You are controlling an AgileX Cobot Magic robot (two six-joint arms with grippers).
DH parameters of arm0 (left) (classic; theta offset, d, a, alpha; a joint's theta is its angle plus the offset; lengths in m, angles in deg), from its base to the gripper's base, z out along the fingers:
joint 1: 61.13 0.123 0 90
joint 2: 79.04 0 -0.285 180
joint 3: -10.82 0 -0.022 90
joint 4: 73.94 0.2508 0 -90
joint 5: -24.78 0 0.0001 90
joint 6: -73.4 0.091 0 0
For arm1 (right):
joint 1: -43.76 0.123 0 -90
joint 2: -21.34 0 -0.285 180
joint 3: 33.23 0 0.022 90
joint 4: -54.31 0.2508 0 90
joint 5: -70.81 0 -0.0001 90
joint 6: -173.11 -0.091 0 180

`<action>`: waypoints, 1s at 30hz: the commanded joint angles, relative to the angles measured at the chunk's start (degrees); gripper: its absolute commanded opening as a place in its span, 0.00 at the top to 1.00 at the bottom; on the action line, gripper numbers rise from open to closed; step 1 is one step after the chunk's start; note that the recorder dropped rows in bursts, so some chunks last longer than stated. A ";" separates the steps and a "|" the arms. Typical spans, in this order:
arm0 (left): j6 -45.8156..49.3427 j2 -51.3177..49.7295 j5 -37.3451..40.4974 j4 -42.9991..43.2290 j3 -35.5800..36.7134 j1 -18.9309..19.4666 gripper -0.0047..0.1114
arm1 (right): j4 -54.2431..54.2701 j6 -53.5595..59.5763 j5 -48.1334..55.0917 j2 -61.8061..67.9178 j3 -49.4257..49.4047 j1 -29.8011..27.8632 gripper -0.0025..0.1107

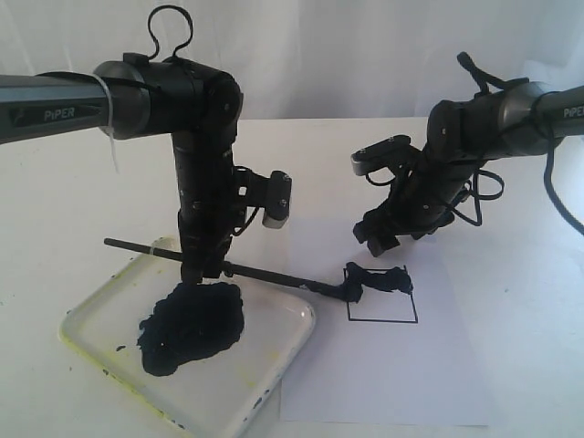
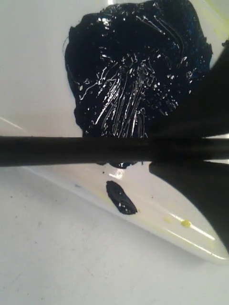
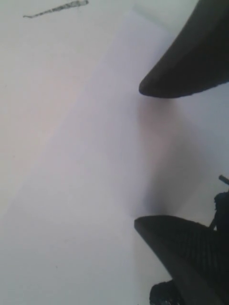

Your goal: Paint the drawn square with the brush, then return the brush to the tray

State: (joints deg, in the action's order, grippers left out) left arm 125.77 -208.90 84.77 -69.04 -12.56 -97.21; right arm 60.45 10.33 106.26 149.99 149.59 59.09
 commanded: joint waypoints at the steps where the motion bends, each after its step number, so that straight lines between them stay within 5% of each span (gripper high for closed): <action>1: 0.40 0.81 1.95 -0.87 -0.15 -1.54 0.96 | -0.64 0.48 -0.43 0.54 -0.10 0.03 0.40; 30: -2.94 2.70 -4.59 -5.43 -0.15 -4.33 0.96 | -0.54 0.48 -0.43 0.54 -0.10 0.03 0.40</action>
State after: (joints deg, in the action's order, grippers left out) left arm 123.39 -206.06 80.49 -72.64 -12.56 -101.25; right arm 60.45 10.33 105.82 149.99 149.59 59.09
